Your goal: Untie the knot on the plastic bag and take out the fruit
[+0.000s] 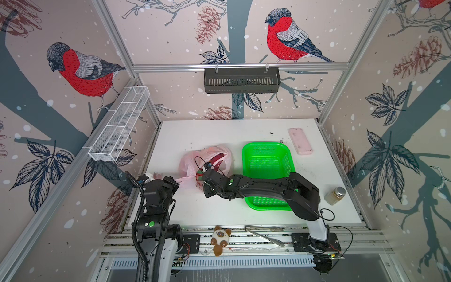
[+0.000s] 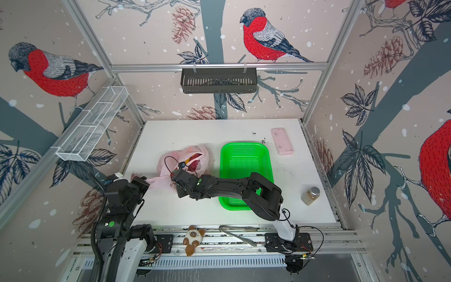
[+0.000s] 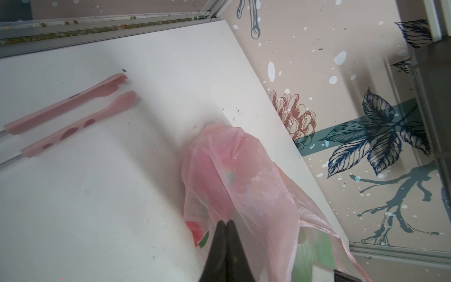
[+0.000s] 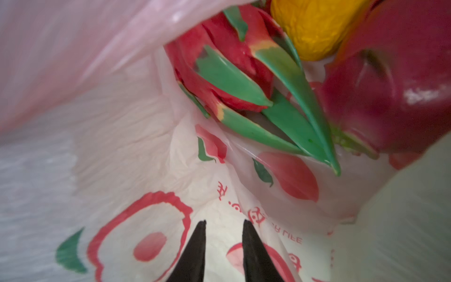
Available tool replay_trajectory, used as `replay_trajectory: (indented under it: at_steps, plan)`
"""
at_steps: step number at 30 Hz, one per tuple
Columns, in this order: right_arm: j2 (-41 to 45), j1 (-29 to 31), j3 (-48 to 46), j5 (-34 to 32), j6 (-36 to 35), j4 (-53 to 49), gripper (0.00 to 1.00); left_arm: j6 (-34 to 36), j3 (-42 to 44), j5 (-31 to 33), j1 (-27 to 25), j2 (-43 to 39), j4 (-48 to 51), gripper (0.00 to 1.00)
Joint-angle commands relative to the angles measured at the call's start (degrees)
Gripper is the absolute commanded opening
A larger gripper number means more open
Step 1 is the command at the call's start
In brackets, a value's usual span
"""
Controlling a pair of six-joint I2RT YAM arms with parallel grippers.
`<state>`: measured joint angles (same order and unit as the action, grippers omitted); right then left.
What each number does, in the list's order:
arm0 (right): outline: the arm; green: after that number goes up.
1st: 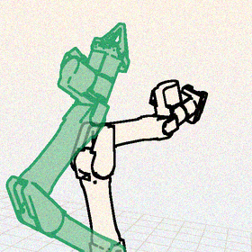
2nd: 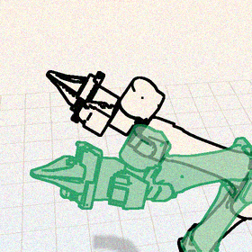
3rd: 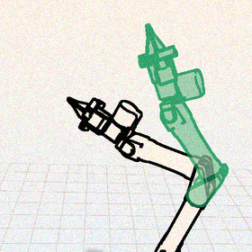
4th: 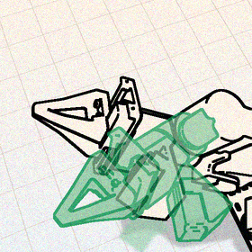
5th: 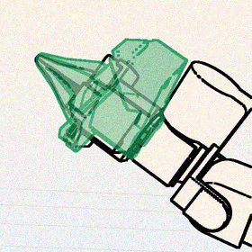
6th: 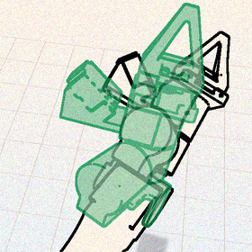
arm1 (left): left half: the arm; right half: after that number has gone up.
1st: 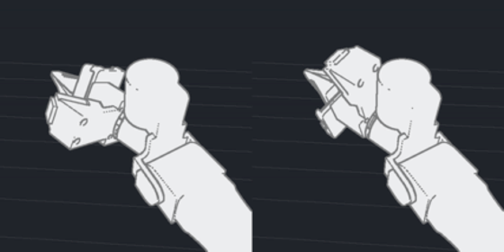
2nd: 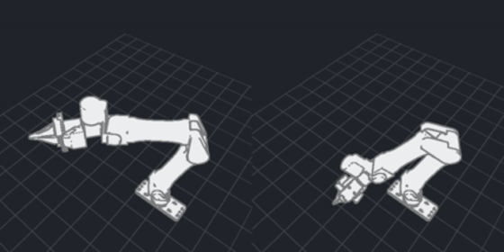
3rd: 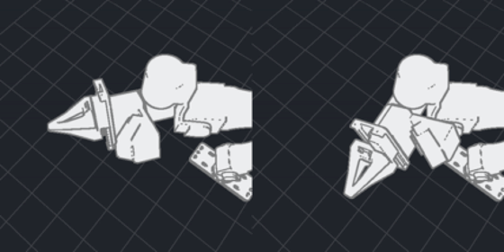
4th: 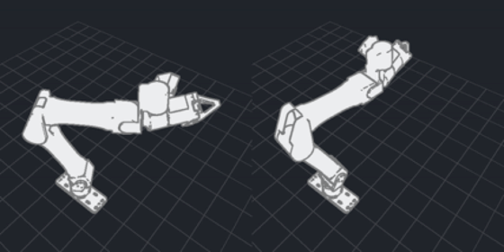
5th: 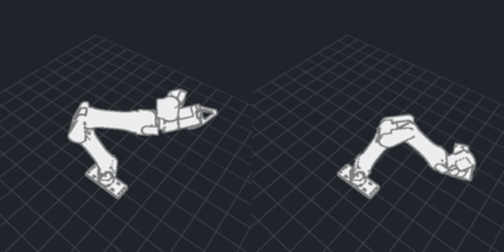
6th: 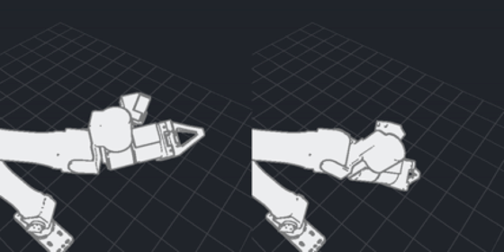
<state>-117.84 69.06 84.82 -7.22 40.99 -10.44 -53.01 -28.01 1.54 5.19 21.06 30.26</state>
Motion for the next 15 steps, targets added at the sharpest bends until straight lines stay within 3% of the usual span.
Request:
replay_trajectory:
  at_steps: [1, 15]
  plan:
    - [1.0, -0.6, -0.9, -1.9, 1.2, 1.9, 0.3, -1.0, 0.7, 2.7, 0.0, -0.3, 0.7, 0.0]
    - [-0.9, -2.8, 10.9, -6.6, -14.2, -5.0, 0.45, -1.1, 0.9, 4.9, 0.0, -1.6, 3.7, 0.0]
